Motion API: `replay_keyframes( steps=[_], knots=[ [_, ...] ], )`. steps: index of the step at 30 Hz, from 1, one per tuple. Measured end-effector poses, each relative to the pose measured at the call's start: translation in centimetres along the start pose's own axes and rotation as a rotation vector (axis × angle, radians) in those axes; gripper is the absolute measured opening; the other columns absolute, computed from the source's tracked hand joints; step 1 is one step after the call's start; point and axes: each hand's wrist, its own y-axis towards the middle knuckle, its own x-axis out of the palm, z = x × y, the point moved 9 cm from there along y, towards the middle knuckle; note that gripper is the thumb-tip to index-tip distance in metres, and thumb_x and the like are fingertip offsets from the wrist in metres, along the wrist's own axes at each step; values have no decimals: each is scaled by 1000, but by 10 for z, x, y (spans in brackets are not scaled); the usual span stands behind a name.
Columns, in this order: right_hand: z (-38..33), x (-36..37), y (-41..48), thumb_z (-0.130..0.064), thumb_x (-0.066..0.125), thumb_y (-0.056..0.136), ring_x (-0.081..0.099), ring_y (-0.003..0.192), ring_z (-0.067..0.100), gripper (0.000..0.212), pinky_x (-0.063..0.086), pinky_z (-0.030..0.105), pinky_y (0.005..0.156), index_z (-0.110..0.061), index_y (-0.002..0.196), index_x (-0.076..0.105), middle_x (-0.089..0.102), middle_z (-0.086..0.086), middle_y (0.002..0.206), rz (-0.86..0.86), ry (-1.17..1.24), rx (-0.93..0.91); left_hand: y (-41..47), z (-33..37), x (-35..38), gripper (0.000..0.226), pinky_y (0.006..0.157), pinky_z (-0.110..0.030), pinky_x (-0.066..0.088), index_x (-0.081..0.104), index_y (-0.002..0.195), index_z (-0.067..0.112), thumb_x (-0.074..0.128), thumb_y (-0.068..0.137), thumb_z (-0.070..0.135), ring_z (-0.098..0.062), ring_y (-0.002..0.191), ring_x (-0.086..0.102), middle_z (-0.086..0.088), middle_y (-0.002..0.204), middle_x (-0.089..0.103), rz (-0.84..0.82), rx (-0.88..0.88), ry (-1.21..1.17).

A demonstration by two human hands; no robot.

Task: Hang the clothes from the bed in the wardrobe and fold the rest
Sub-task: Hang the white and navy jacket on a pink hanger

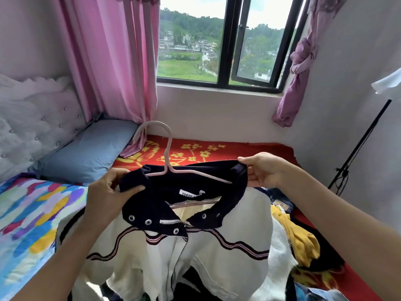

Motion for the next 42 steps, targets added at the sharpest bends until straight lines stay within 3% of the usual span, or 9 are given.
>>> replay_keyframes(
  steps=[3, 9, 19, 24, 27, 33, 35, 37, 42],
  knots=[
    [0, -3, 5, -13, 56, 92, 60, 42, 15, 21, 49, 22, 41, -4, 74, 59, 63, 9, 57, 58, -35, -57, 2, 1, -1, 38, 62, 6, 35, 60, 82, 16, 84, 58, -2, 25, 67, 52, 25, 60, 60, -2, -4, -10],
    [-4, -4, 8, -28, 60, 89, 47, 72, 19, 18, 34, 28, 60, -12, 84, 68, 56, 7, 80, 77, -810, -141, -9, 5, -1, 44, 62, 5, 36, 58, 74, 29, 86, 56, 0, 22, 66, 53, 30, 64, 62, 22, -8, -45],
    [-20, 54, 28, -40, 48, 96, 37, 43, 11, 50, 28, 22, 45, -12, 54, 45, 42, -5, 45, 124, -978, -371, -15, -1, -5, 54, 63, 5, 35, 54, 73, 39, 87, 55, 0, 22, 67, 53, 45, 70, 56, 24, -42, -21],
    [14, 48, 36, -47, 52, 91, 58, 50, 10, 37, 48, 18, 48, -14, 77, 64, 62, -2, 58, -177, -438, -74, -19, -2, -11, 57, 64, 5, 35, 54, 74, 40, 88, 51, 0, 22, 69, 53, 46, 70, 55, 19, -7, 5],
    [2, 36, 40, -34, 53, 94, 53, 49, 11, 31, 44, 15, 47, -13, 74, 64, 59, 1, 58, 30, -363, -286, -15, -10, -15, 47, 63, 5, 35, 58, 73, 32, 88, 52, 2, 22, 67, 53, 30, 62, 60, 60, -36, 19],
    [-47, 9, -43, -34, 39, 97, 55, 99, 24, 45, 38, 28, 85, 0, 105, 67, 65, 14, 107, 766, -660, -1177, -5, -19, -22, 38, 61, 5, 36, 61, 79, 19, 87, 56, 3, 22, 66, 53, 19, 73, 58, 113, -79, 5],
    [-31, 54, -32, -50, 34, 94, 49, 118, 27, 63, 37, 31, 97, -1, 131, 51, 54, 15, 129, 422, -1117, -1215, -2, -16, -20, 39, 61, 4, 37, 60, 77, 24, 87, 57, 4, 22, 65, 53, 21, 73, 58, 122, -81, -8],
    [5, 62, 4, -63, 32, 87, 36, 132, 22, 79, 31, 30, 103, -13, 147, 26, 36, 5, 147, 113, -1427, -839, -1, -13, -11, 39, 61, 3, 37, 60, 76, 24, 87, 56, 4, 21, 65, 53, 21, 73, 58, 90, -73, -12],
    [-2, 43, 11, -63, 46, 85, 22, 139, 15, 79, 20, 33, 110, -23, 148, 22, 28, -3, 151, 142, -1515, -809, -1, -13, 2, 36, 61, 0, 38, 63, 78, 19, 87, 55, 4, 16, 64, 53, 5, 74, 64, 35, -51, -12]
  ],
)
